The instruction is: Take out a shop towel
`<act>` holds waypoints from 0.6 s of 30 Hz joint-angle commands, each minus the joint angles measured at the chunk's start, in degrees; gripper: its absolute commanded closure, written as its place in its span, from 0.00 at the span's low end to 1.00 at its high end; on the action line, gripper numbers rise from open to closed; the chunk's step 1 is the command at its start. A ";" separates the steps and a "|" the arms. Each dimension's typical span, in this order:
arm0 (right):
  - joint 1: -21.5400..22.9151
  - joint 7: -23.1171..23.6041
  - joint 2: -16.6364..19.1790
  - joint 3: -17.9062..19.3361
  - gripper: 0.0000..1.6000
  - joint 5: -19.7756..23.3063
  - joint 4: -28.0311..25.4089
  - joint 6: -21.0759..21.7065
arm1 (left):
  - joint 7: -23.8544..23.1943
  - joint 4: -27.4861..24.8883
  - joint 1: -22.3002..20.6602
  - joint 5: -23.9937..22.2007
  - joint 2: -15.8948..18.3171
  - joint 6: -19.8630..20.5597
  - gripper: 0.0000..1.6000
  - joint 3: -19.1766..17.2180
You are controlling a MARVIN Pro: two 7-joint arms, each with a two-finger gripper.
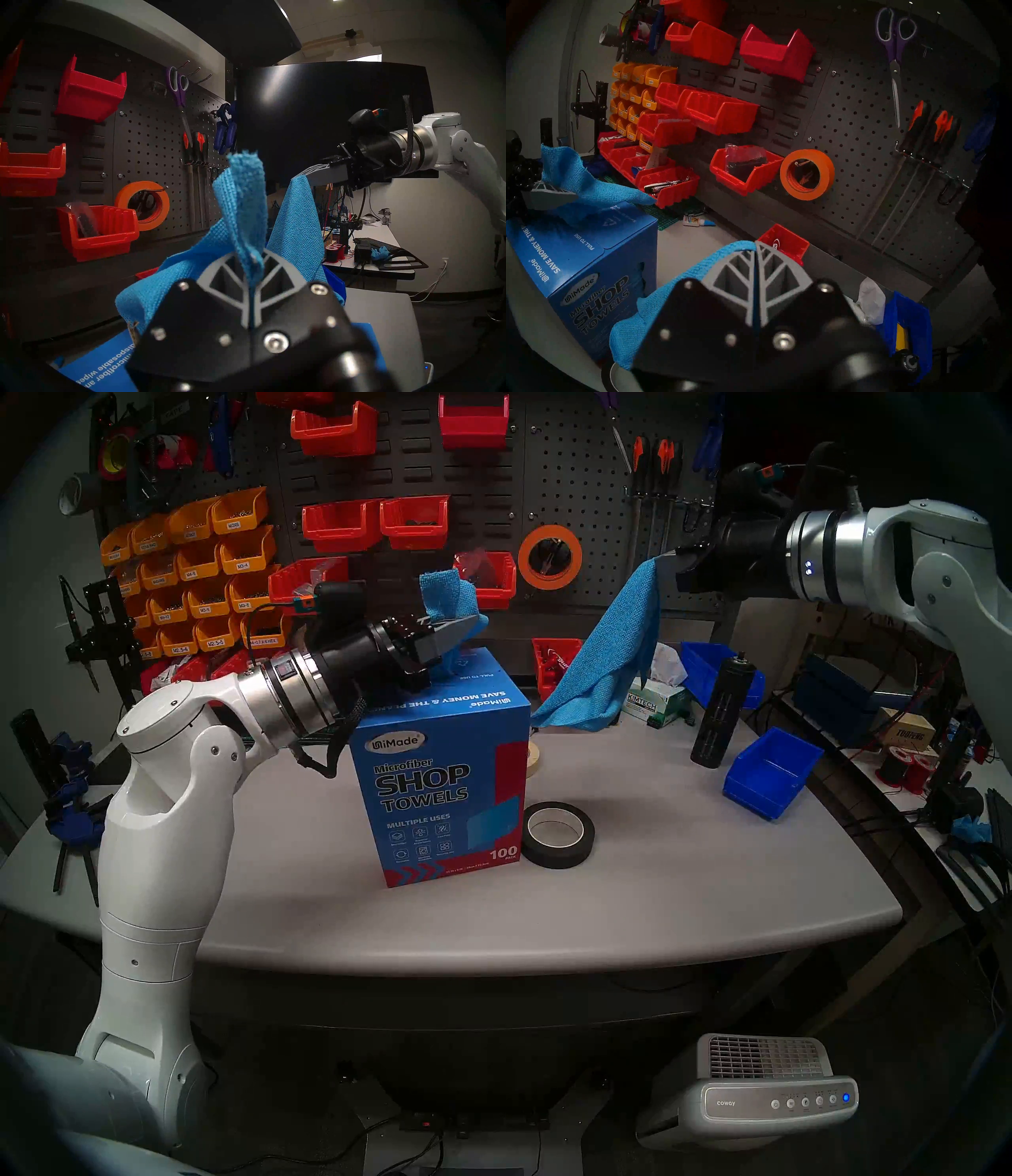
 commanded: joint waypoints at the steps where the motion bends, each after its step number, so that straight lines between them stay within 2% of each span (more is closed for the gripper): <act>1: -0.27 -1.71 -3.28 -0.92 1.00 -2.34 0.65 -1.65 | -0.37 -0.22 0.21 -0.51 0.05 -0.21 1.00 -0.62; 7: -0.01 -2.16 -6.97 -3.04 1.00 -4.66 1.67 -0.45 | -0.62 -0.03 0.44 -0.65 0.24 -0.35 1.00 -1.35; 18: 0.54 -2.52 -8.48 -4.79 1.00 -6.66 3.63 0.51 | -1.13 0.05 0.36 -0.65 0.37 -0.20 1.00 -1.88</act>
